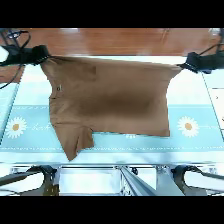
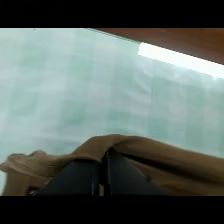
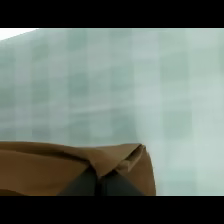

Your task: Fold the shirts.

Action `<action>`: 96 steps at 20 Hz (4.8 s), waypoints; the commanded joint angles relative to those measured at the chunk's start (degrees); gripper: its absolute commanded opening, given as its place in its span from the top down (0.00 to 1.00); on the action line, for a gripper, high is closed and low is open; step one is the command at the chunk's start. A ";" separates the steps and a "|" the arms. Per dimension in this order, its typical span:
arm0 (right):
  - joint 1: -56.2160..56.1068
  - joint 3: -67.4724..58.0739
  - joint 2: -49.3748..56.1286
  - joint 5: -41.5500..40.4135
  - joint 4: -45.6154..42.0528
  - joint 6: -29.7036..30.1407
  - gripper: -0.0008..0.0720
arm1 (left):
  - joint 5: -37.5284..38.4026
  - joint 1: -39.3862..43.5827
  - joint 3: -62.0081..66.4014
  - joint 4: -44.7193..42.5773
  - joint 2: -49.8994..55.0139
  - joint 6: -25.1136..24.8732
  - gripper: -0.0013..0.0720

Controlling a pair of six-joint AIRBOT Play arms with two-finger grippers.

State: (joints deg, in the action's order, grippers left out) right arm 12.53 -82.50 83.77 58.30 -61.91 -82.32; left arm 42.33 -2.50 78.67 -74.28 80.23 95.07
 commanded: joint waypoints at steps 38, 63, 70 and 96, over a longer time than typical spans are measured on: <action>13.77 54.55 -24.85 5.01 11.30 10.51 0.14 | 34.27 -31.41 -49.42 12.68 -20.81 -19.61 0.02; 13.70 54.16 -22.10 16.48 3.37 2.32 0.14 | 24.09 -16.02 -50.73 27.30 -15.26 -27.54 0.95; 10.91 53.75 -13.18 10.34 10.71 6.23 0.14 | 23.93 -15.91 -50.73 27.82 -15.26 -27.58 0.95; 0.81 2.38 15.21 6.58 13.57 0.61 0.94 | 21.55 -9.79 1.79 30.80 18.34 -19.08 0.95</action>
State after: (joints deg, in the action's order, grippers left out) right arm 13.50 -74.11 92.97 65.89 -49.69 -80.55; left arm 63.64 -13.30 73.58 -43.46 91.79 74.04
